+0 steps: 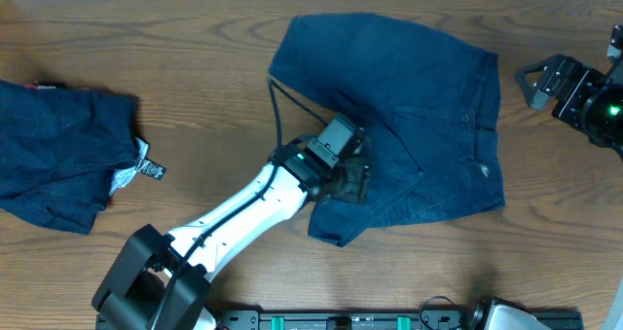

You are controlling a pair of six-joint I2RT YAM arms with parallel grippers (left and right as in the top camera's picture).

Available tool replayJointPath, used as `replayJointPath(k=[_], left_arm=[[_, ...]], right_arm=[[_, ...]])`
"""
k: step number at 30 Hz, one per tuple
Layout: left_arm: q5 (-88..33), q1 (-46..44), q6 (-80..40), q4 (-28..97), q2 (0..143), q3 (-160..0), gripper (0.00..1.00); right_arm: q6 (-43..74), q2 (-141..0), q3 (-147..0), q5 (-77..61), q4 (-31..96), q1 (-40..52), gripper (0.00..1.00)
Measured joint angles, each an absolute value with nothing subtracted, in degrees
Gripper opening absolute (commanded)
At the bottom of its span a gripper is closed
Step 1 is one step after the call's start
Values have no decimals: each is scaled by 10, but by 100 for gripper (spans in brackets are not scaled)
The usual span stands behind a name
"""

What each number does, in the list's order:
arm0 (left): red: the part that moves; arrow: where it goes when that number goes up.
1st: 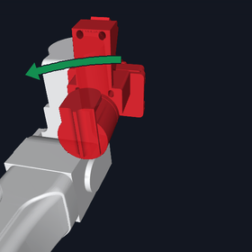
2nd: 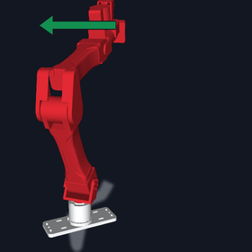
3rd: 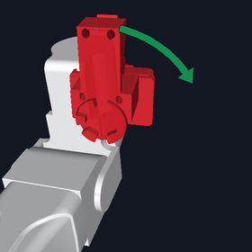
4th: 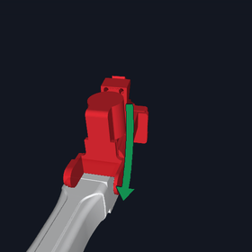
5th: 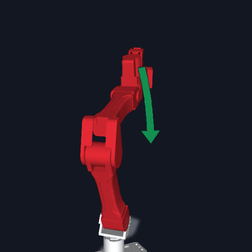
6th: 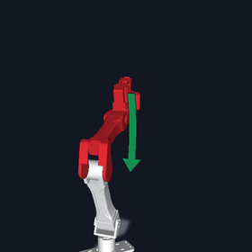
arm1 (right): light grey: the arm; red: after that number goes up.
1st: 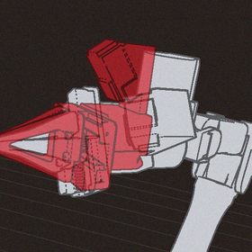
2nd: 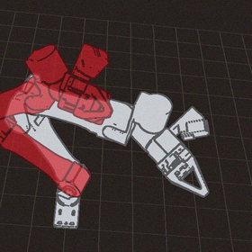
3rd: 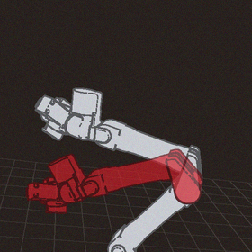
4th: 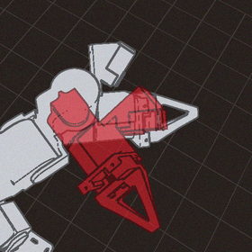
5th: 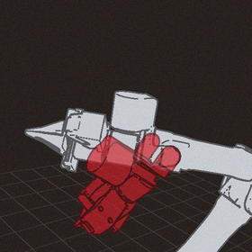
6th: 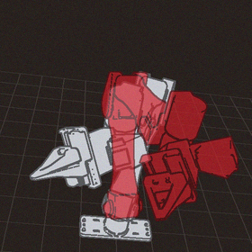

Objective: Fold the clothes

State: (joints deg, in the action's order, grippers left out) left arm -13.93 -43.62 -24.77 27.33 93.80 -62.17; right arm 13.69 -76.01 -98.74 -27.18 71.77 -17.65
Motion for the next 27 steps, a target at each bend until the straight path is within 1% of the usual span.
replayJointPath(k=[5, 9, 15, 27], left_arm=[[-149, -471, -240, 191, 948, -622, 68], [-154, -491, -246, 145, 985, -622, 68], [-160, -501, -257, 121, 1038, -622, 68], [-162, -504, -259, 115, 1075, -622, 69]], right_arm=[[129, -760, -989, -304, 719, -176, 99], [124, -760, -992, -319, 722, -176, 99], [115, -755, -1005, -330, 727, -176, 99], [112, -740, -1021, -339, 729, -176, 99]])
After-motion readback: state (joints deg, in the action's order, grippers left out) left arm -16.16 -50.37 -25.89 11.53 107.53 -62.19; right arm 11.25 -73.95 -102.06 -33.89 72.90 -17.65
